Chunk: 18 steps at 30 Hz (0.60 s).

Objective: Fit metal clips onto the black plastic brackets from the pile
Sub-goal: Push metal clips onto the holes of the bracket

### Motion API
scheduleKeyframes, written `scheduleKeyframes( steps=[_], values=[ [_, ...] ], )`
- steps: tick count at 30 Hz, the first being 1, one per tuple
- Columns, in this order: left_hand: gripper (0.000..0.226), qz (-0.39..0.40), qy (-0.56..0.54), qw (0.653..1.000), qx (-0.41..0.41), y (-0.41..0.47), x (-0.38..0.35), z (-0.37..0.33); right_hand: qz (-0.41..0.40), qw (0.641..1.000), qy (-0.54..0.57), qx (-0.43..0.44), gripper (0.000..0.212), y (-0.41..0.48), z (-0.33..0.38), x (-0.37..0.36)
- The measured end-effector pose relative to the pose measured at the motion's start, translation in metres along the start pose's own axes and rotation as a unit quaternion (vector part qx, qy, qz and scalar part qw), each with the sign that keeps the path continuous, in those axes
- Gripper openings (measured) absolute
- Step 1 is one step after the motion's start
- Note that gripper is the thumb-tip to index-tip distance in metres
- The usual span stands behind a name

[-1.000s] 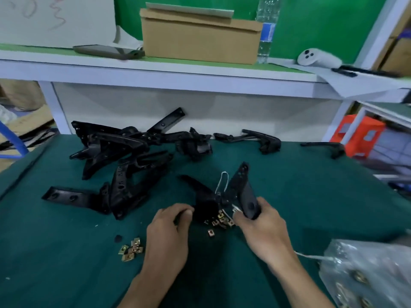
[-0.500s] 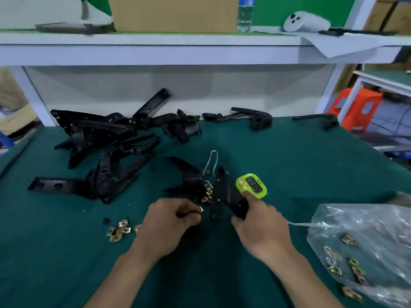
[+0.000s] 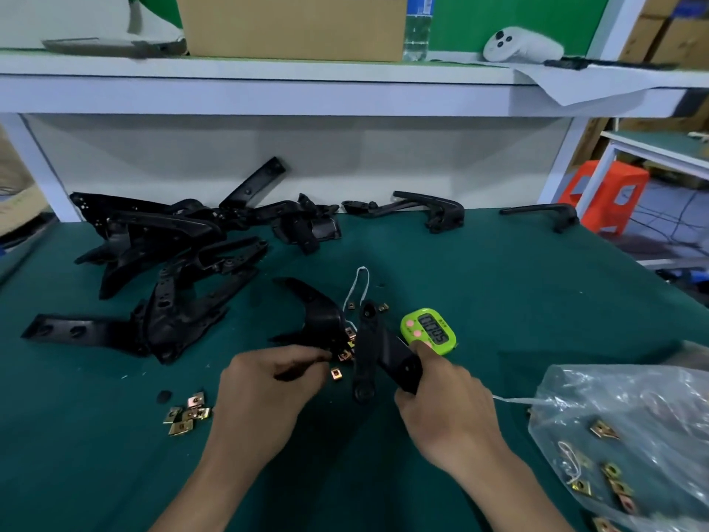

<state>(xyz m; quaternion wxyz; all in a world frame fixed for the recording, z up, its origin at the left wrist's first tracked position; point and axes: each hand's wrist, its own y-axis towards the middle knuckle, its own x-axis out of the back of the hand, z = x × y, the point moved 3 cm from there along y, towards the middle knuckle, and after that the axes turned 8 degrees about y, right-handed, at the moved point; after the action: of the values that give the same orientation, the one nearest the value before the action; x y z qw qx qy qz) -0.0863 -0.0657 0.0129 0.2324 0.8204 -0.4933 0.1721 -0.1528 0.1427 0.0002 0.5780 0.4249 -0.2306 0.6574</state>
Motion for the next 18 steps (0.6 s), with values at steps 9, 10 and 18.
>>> scheduleKeyframes(
  steps=[9,10,18],
  values=[
    [0.035,0.007,-0.132,0.991,0.024,-0.005,-0.001,-0.008,0.016,0.999,-0.029,0.004,0.032,0.000,0.001,0.002],
    [0.034,0.018,-0.157,0.987,0.031,-0.005,-0.002,-0.009,0.016,0.999,-0.033,0.009,0.032,0.000,0.002,0.002],
    [0.021,0.075,-0.237,0.968,0.043,-0.006,-0.002,-0.010,0.010,0.997,-0.069,0.032,0.041,0.003,-0.001,0.009]
  ],
)
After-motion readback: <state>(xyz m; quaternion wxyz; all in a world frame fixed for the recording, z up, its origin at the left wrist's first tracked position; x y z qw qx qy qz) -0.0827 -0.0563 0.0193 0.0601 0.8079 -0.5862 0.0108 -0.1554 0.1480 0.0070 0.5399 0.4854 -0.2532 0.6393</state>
